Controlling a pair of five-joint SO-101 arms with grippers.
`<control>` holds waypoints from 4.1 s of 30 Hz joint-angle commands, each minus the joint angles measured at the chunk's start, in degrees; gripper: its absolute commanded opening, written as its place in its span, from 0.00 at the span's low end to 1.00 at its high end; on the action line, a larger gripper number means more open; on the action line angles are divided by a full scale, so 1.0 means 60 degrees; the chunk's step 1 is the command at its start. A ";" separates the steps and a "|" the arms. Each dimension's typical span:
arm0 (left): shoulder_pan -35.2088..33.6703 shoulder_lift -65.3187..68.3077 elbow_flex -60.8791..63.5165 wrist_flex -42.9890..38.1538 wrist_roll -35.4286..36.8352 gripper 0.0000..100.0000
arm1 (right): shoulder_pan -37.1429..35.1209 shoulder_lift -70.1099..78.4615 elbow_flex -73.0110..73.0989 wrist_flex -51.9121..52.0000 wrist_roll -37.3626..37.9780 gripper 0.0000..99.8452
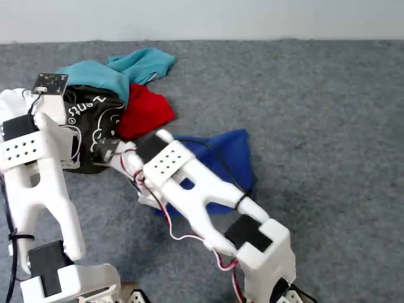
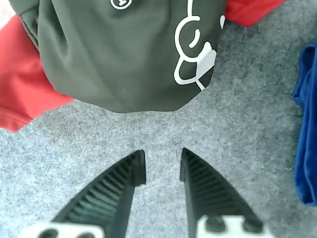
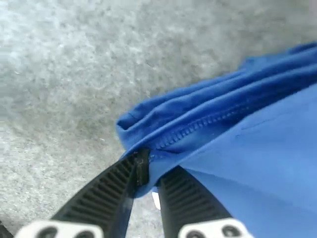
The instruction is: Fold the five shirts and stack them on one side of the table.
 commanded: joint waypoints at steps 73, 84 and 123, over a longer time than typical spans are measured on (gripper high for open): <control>-0.0015 -0.2359 -0.0198 0.0059 0.0088 0.13 | 0.0872 0.0315 -0.0161 0.1883 -0.0278 0.27; 0.0015 -0.2286 -0.0183 0.0073 0.0088 0.13 | 0.3143 -0.1150 -0.1363 0.2791 -0.0029 0.27; 0.0015 -0.2271 0.0886 0.0059 0.0073 0.13 | 0.4330 0.4095 -0.1421 0.1121 -0.0923 0.00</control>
